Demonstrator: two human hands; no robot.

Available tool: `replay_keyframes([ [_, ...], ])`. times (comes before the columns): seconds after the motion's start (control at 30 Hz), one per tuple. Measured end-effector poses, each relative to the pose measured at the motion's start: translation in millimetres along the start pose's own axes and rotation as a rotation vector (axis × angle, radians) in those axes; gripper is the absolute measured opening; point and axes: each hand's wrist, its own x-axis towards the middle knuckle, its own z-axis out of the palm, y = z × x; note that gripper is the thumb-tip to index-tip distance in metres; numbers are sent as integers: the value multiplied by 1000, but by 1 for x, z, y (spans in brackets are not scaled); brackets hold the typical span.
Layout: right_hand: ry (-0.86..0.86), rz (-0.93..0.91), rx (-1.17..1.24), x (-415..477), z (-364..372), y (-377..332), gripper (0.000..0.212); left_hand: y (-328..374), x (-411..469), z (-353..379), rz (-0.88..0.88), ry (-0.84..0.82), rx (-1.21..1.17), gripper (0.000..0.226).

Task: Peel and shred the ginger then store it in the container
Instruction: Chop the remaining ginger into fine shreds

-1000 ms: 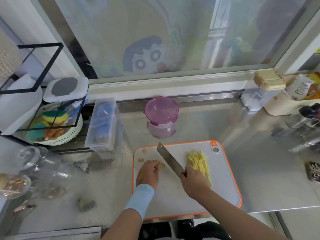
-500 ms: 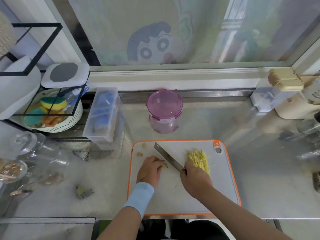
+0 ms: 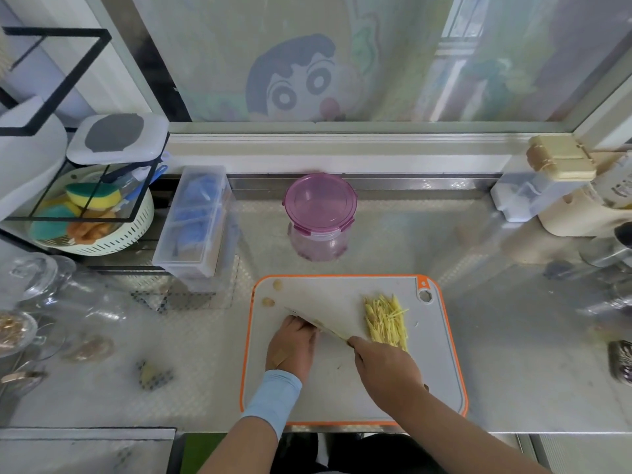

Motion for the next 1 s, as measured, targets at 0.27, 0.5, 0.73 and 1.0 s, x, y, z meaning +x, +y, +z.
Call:
replay_keyframes([
  [0.27, -35, 22, -81, -6, 0, 2, 40, 2, 1, 3, -25, 28, 6, 26],
  [0.5, -80, -8, -114, 8, -7, -13, 43, 5, 2, -1, -46, 11, 12, 23],
  [0.73, -36, -25, -127, 6, -10, -8, 42, 7, 0, -3, -64, 32, 2, 24],
  [1.0, -63, -20, -75, 13, -6, -18, 41, 6, 0, -1, -94, 27, -21, 22],
])
